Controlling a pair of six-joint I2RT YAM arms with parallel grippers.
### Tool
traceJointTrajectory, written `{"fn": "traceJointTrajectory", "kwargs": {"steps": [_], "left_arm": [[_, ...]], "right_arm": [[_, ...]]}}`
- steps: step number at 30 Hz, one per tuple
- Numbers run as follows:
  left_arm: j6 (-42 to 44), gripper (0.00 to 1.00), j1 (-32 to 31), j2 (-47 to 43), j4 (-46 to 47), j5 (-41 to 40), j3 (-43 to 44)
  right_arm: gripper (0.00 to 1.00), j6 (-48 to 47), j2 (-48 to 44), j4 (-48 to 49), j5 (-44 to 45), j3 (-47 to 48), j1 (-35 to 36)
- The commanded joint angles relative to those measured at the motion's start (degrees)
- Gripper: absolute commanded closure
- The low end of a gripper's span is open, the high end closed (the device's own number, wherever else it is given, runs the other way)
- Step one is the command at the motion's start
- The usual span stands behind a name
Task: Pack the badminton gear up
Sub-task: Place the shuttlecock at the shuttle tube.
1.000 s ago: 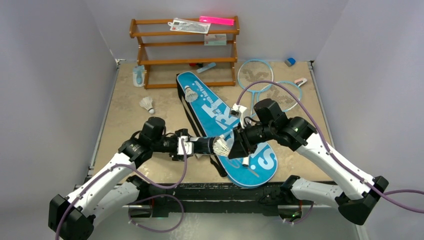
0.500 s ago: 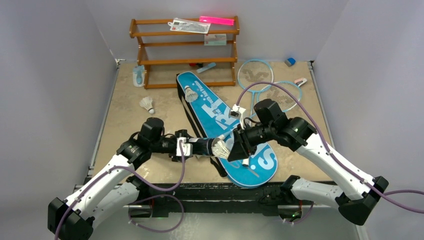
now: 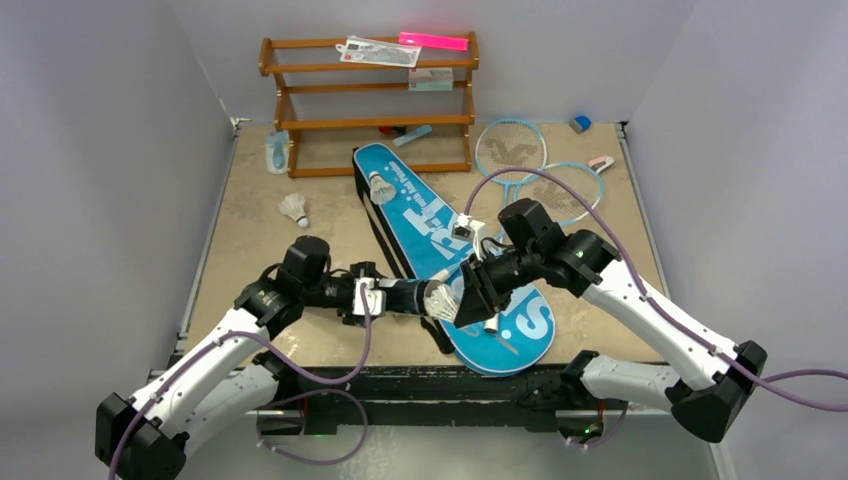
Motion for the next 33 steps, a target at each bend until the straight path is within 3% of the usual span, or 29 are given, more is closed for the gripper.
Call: {"fn": "traceJointTrajectory", "kwargs": {"steps": [1,27,33], "left_arm": [[3.22,0.71,-0.99,-0.51,0.14,0.79,0.22],[5.03,0.74,-3.60,0.58,-1.31,-3.95,0.13],[1.58,0.74,-3.50,-0.88,0.86,-5.45,-0.38]], "right_arm": [[0.81,-1.37,1.55,-3.66,-1.76,2.26,0.13],[0.71,-4.09,8.95,-3.24,-1.29,5.87,0.05],[0.46,-3.59,7.90,-2.68,0.51,6.17,0.04]]}}
